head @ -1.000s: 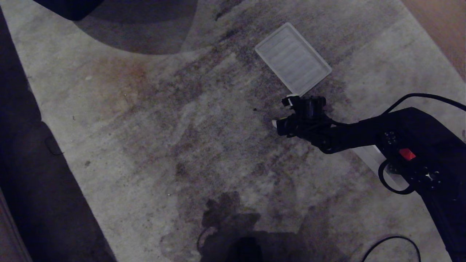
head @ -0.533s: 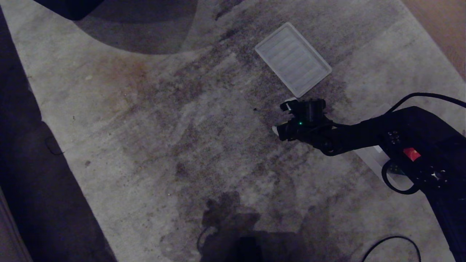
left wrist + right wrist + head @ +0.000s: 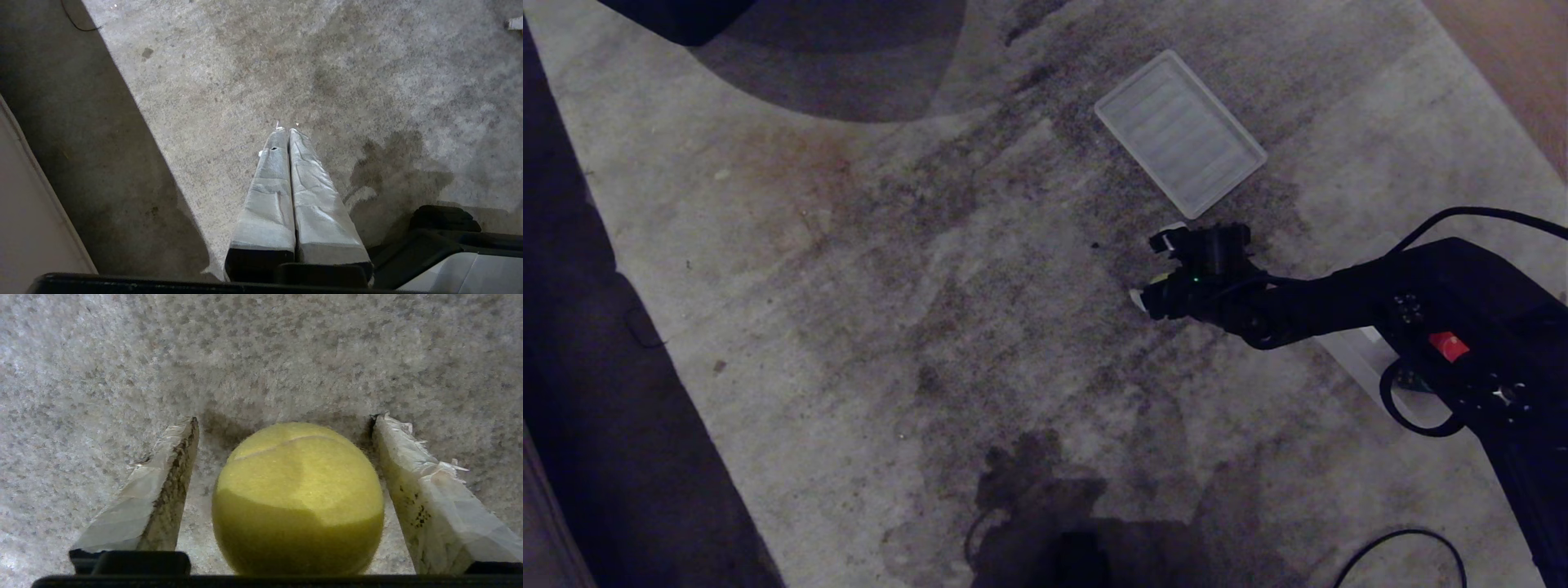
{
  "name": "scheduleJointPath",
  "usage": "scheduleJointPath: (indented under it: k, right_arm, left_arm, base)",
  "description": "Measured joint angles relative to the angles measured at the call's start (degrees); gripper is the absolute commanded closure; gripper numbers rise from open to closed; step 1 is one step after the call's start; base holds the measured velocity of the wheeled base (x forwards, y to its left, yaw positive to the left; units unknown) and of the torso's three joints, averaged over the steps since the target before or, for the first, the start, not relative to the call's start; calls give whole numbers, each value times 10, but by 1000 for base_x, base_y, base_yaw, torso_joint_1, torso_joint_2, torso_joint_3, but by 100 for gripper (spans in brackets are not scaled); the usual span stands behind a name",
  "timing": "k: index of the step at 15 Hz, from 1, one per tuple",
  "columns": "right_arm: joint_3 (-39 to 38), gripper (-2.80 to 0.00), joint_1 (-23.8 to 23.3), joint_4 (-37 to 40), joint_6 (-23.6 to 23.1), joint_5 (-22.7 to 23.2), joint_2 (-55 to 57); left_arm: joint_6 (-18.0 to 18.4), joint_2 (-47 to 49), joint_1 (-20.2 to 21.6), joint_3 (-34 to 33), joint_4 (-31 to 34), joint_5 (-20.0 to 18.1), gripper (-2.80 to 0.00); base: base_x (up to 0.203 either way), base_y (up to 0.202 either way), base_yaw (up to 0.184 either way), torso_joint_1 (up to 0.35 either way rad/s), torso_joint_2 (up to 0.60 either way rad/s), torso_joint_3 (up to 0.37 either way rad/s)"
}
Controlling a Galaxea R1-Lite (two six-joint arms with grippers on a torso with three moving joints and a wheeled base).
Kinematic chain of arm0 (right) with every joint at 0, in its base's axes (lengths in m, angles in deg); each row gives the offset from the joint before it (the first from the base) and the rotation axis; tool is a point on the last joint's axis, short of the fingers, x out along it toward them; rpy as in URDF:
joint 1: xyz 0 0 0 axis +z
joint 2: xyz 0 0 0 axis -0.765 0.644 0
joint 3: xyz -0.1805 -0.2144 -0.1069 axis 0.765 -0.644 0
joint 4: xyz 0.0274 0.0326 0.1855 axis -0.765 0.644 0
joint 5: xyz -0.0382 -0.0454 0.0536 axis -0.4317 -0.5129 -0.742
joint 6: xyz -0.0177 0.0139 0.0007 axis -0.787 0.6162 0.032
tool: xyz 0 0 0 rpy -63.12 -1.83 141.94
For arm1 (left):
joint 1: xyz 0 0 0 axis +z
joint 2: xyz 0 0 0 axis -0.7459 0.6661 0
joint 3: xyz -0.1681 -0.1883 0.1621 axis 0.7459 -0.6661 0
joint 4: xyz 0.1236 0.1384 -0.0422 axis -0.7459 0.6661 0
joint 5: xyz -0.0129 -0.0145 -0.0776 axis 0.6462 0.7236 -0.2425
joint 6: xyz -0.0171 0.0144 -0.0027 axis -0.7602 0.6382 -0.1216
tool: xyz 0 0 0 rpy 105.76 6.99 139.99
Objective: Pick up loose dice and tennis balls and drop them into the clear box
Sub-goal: Pick up the ball on the floor, then put the ball in the box
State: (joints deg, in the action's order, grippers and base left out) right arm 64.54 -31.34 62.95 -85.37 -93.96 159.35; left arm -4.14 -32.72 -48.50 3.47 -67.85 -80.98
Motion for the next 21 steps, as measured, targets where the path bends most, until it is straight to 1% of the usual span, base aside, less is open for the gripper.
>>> scheduleJointPath:
  k: [1,7,9,11,13,16,19,21]
  right_arm:
    - [1,0,0,0,1,-3,1]
    - [1,0,-3,-1,1,-16,8]
    - [-5,0,-3,0,2,-37,4]
    - [-31,0,-2,4,2,-47,-14]
    - [-81,0,-1,8,3,-50,-54]
    - [-192,0,1,22,5,-51,-162]
    - [-321,0,-11,68,17,-50,-327]
    - [-413,0,-32,121,32,-48,-468]
  left_arm:
    - [0,0,0,0,0,0,0]
    - [0,0,0,0,0,0,0]
    - [0,0,0,0,0,0,0]
    - [0,0,0,0,0,0,0]
    - [0,0,0,0,0,0,0]
    - [0,0,0,0,0,0,0]
    - [0,0,0,0,0,0,0]
    - [0,0,0,0,0,0,0]
  base:
    - [0,0,0,0,0,0]
    - [0,0,0,0,0,0]
    - [0,0,0,0,0,0]
    - [0,0,0,0,0,0]
    - [0,0,0,0,0,0]
    - [0,0,0,0,0,0]
    - [0,0,0,0,0,0]
    - [0,0,0,0,0,0]
